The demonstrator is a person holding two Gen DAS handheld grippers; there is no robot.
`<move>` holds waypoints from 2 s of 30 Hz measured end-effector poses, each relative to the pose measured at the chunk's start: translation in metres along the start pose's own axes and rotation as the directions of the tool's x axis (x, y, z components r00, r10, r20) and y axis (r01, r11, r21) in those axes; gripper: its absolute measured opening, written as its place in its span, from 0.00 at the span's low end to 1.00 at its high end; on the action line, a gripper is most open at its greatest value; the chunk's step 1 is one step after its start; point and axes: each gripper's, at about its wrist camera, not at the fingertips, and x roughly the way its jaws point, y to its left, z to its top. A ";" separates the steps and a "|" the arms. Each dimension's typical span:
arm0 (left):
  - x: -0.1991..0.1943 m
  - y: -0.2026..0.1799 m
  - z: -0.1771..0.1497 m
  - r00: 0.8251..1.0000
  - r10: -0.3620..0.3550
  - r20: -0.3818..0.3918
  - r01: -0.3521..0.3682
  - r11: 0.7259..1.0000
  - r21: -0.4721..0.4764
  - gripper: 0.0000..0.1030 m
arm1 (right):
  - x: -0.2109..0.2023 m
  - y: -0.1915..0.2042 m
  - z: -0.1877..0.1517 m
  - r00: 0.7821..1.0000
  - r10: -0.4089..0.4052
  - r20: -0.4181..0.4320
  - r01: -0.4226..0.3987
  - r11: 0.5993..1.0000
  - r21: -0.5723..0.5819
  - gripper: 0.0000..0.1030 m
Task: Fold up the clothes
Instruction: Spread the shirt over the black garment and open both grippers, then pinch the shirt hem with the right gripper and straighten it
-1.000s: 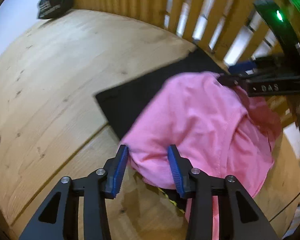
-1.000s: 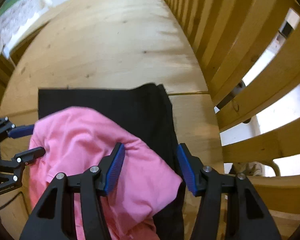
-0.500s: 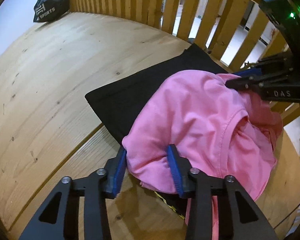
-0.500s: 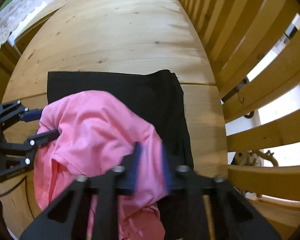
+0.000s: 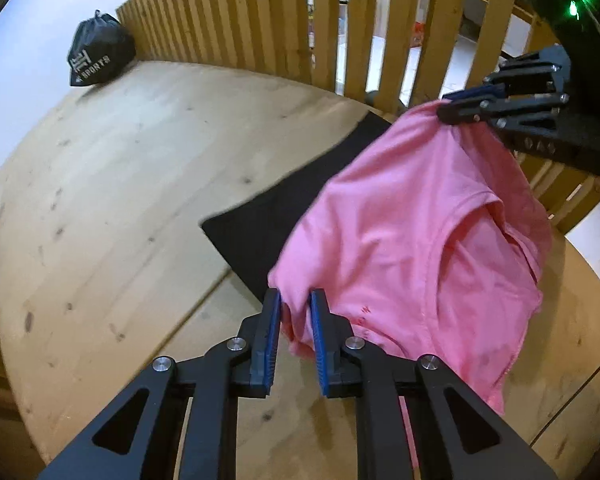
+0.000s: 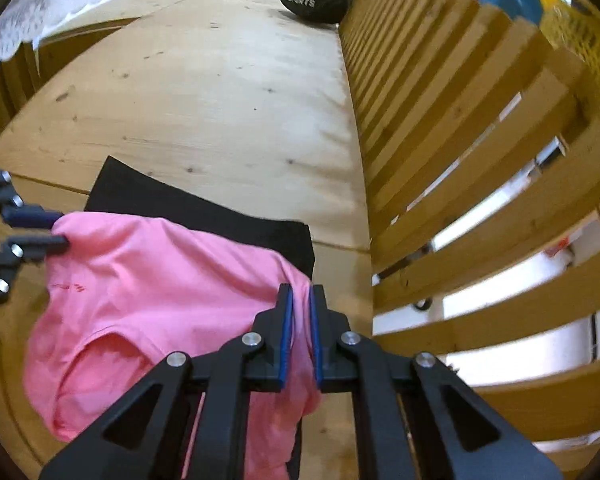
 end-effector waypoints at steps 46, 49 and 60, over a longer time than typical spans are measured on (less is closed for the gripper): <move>0.014 -0.045 -0.035 0.983 -0.085 -0.160 0.105 0.987 0.119 0.64 | 0.012 -0.003 -0.110 0.982 0.113 -0.152 -0.106 0.993 0.052 0.05; 0.016 -0.037 -0.036 0.982 -0.117 -0.148 0.130 0.988 0.082 0.66 | 0.006 0.005 -0.114 0.984 0.006 -0.177 -0.018 0.998 -0.068 0.04; 0.017 -0.038 -0.028 0.980 -0.114 -0.161 0.129 0.988 0.085 0.67 | -0.027 -0.020 -0.117 0.989 0.074 -0.126 -0.059 0.991 0.120 0.58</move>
